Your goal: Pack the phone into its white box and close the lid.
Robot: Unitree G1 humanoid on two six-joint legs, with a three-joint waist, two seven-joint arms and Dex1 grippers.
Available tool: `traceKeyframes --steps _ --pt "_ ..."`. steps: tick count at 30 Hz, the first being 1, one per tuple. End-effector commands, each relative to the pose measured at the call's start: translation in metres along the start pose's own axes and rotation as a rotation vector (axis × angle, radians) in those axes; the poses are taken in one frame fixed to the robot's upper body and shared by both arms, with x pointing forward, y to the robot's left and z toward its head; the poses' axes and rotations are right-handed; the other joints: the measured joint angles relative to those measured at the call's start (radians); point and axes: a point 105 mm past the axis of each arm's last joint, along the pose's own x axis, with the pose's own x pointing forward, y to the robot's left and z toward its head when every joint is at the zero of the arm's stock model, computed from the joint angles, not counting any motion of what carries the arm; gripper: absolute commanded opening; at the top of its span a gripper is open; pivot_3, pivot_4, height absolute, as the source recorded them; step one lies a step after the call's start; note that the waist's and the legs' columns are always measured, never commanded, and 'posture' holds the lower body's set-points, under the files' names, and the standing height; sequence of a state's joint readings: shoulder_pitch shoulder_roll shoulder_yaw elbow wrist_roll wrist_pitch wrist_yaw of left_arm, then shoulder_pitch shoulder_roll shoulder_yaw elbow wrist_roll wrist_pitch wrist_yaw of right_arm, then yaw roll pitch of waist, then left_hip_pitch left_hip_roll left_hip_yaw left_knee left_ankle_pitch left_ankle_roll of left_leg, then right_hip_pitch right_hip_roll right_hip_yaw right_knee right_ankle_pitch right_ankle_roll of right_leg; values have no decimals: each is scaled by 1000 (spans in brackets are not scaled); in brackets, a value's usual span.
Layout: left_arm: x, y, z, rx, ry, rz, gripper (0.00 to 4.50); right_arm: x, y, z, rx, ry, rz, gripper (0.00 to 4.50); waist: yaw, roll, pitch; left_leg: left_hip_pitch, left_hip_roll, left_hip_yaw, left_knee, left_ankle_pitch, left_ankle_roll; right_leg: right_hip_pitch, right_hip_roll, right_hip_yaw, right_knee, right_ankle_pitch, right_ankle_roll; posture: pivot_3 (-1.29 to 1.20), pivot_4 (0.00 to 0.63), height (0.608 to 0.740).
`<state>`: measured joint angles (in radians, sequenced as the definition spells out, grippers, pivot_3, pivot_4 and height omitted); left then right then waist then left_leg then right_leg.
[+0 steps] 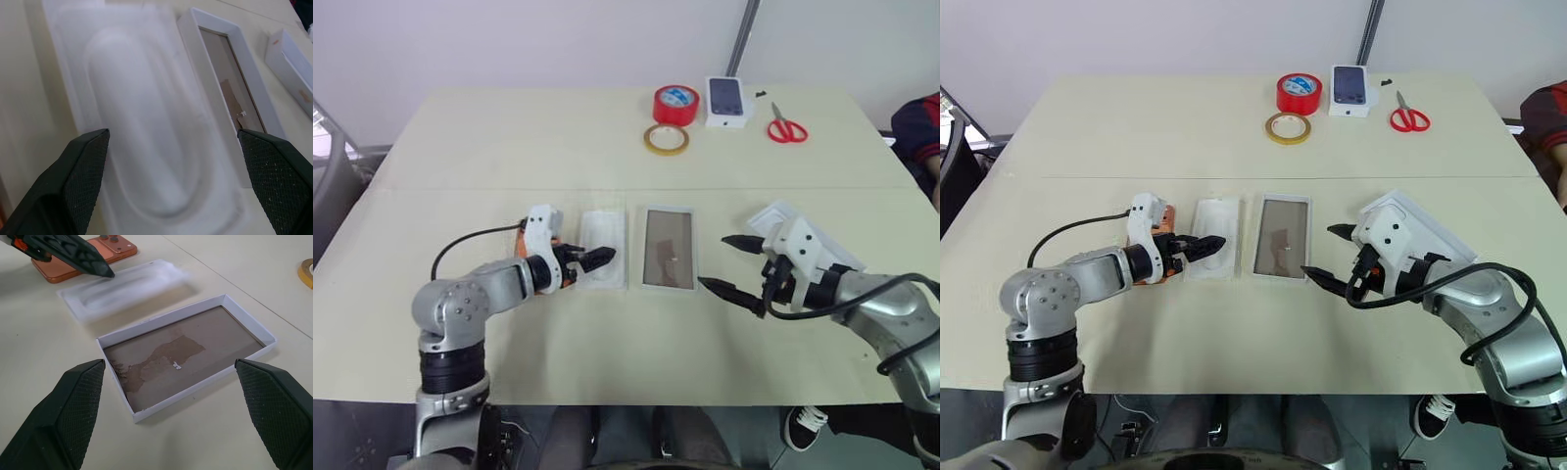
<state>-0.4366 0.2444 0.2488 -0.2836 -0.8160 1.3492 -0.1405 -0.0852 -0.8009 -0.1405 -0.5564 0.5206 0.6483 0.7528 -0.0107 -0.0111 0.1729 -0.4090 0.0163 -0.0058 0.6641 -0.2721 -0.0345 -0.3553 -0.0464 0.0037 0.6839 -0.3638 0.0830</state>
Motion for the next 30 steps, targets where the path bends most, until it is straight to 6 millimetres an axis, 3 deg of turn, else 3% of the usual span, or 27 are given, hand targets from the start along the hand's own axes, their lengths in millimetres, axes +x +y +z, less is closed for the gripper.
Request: traceKeyframes --steps 1,12,25,28,30 --pt "-2 0 7 1 -26 22 4395 -3 2 12 -45 -35 -4 4469 0 0 0 0 0 0 0 0 0 0 0 0 0 0 0 0 150 740" --pt "-16 3 28 -30 -124 35 4395 1 8 7 -49 -14 47 4469 1 0 0 0 0 0 0 2 -4 0 0 0 0 0 0 0 150 740" --pt "3 9 7 -88 -5 88 4395 8 16 10 -68 -30 95 4469 2 0 0 0 0 0 0 3 -5 0 0 0 0 0 0 0 150 740" --pt "8 10 3 -108 19 93 3545 9 17 10 -74 -29 96 4500 4 0 0 0 0 0 0 3 -5 0 0 0 0 0 0 0 150 740" --pt "11 12 3 -124 21 96 2510 9 18 11 -79 -28 98 4500 4 0 0 0 0 0 0 3 -5 0 0 0 0 0 0 0 150 740"
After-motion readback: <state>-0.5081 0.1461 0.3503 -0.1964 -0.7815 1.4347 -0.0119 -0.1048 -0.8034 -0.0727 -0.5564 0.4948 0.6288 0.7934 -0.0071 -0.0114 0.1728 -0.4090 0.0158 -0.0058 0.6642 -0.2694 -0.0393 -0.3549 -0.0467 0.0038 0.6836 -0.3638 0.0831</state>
